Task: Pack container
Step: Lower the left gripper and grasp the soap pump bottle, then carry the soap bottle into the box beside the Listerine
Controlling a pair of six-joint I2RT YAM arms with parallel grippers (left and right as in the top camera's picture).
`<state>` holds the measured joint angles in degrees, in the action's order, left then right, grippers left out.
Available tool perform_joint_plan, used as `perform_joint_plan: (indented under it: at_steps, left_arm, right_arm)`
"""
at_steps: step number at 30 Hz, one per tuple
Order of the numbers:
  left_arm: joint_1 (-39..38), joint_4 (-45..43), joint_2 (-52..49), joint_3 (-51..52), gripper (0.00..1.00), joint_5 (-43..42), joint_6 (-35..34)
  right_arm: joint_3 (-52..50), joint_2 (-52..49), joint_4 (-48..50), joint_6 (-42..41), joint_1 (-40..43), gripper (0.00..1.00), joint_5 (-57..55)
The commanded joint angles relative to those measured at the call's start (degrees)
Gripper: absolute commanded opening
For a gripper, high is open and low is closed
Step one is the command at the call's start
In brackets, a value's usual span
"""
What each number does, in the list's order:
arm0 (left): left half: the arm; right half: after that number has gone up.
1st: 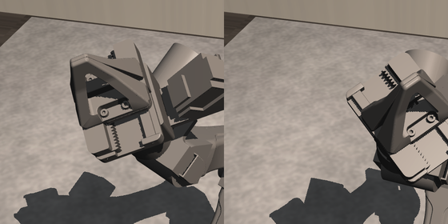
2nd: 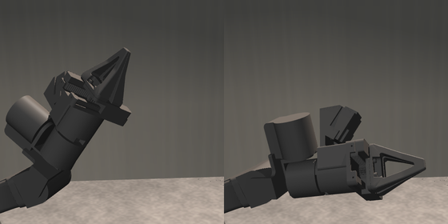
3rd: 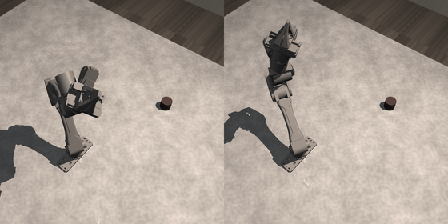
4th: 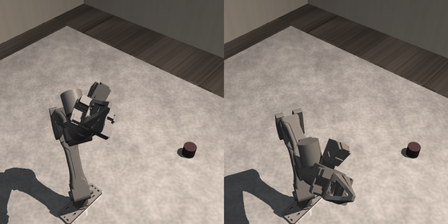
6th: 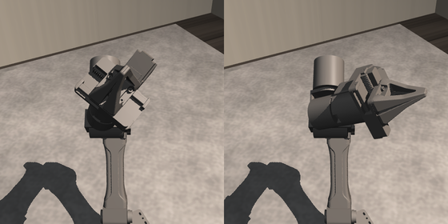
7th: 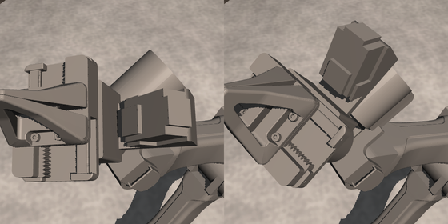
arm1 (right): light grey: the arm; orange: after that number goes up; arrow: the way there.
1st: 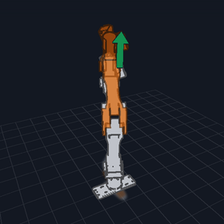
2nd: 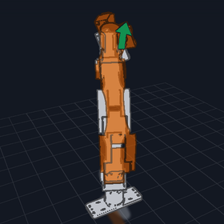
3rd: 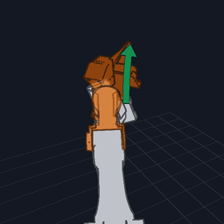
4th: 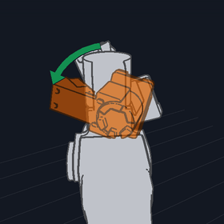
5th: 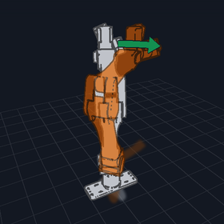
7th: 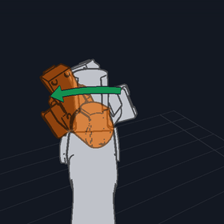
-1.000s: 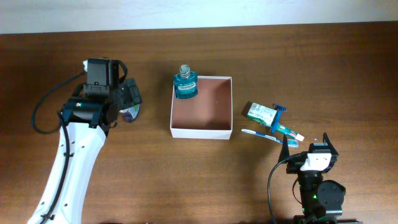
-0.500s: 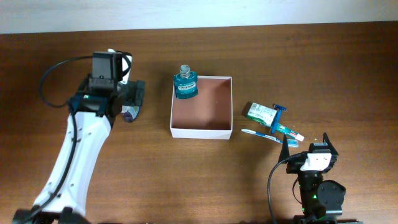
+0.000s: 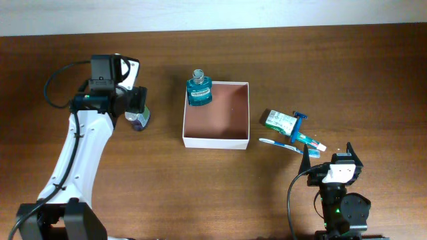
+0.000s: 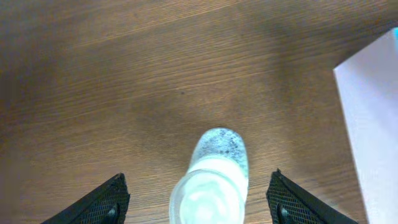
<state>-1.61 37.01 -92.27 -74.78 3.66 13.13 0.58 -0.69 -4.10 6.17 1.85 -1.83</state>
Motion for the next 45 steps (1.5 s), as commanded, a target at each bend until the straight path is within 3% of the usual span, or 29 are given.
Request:
perform_joint_plan:
  at_steps: [1,18,22,29,36,45]
  left_arm:
    - [0.4,0.3,-0.5,-1.0,0.73,-8.0,0.7]
    - [1.4,2.4,-2.8,-1.0,0.72,-7.8,0.6]
    - [1.4,2.2,-2.8,-1.0,0.56,-8.0,0.6]
    - [1.4,2.2,-2.8,-1.0,0.50,-8.0,0.4]
    - [1.4,2.2,-2.7,-1.0,0.30,-8.0,0.4]
    - [1.4,2.0,-1.2,-1.0,0.27,-8.0,0.4]
  right_arm:
    - [-0.3,0.4,-0.5,0.0,0.4,0.98,0.1]
    - [-0.3,0.4,-0.5,0.0,0.4,0.98,0.1]
    - [-0.3,0.4,-0.5,0.0,0.4,0.99,0.1]
    - [-0.3,0.4,-0.5,0.0,0.4,0.99,0.1]
    - [-0.3,0.4,-0.5,0.0,0.4,0.98,0.1]
    - [-0.3,0.4,-0.5,0.0,0.4,0.98,0.1]
